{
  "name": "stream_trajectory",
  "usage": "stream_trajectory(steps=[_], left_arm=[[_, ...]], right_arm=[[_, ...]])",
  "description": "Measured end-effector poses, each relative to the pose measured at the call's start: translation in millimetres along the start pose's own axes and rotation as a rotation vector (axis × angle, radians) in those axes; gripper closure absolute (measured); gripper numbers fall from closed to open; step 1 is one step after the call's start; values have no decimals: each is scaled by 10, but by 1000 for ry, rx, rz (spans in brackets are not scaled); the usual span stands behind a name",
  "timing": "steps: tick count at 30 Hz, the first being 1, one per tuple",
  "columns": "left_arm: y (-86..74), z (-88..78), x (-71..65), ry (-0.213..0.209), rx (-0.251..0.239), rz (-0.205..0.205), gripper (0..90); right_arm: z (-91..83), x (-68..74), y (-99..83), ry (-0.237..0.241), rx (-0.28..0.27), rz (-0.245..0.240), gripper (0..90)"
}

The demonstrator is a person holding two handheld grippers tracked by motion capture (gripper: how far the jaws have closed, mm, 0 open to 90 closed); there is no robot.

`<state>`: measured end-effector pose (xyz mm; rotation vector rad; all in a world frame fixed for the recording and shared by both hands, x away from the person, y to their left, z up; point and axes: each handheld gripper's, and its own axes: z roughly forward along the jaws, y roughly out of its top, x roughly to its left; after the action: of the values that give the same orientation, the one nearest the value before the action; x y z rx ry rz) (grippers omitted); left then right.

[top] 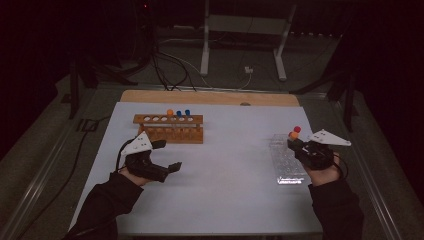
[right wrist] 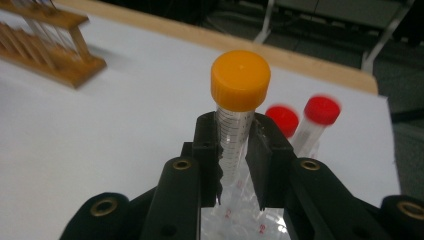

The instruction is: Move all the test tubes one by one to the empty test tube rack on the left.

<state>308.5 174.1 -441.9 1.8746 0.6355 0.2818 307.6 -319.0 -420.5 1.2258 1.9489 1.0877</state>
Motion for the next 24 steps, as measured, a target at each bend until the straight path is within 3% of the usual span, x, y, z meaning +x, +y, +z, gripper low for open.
stream_trajectory(steps=[5,9,24], left_arm=[[40,5,-12,-12,1,3,22],[69,41,-29,-22,3,1,22],[244,341,-209,-135,20,40,53]], right_arm=[[-171,83,127,10,-65,-20,747],[-203,241,192,59,-83,-51,747],[280,957,20,278,55,-165,747]])
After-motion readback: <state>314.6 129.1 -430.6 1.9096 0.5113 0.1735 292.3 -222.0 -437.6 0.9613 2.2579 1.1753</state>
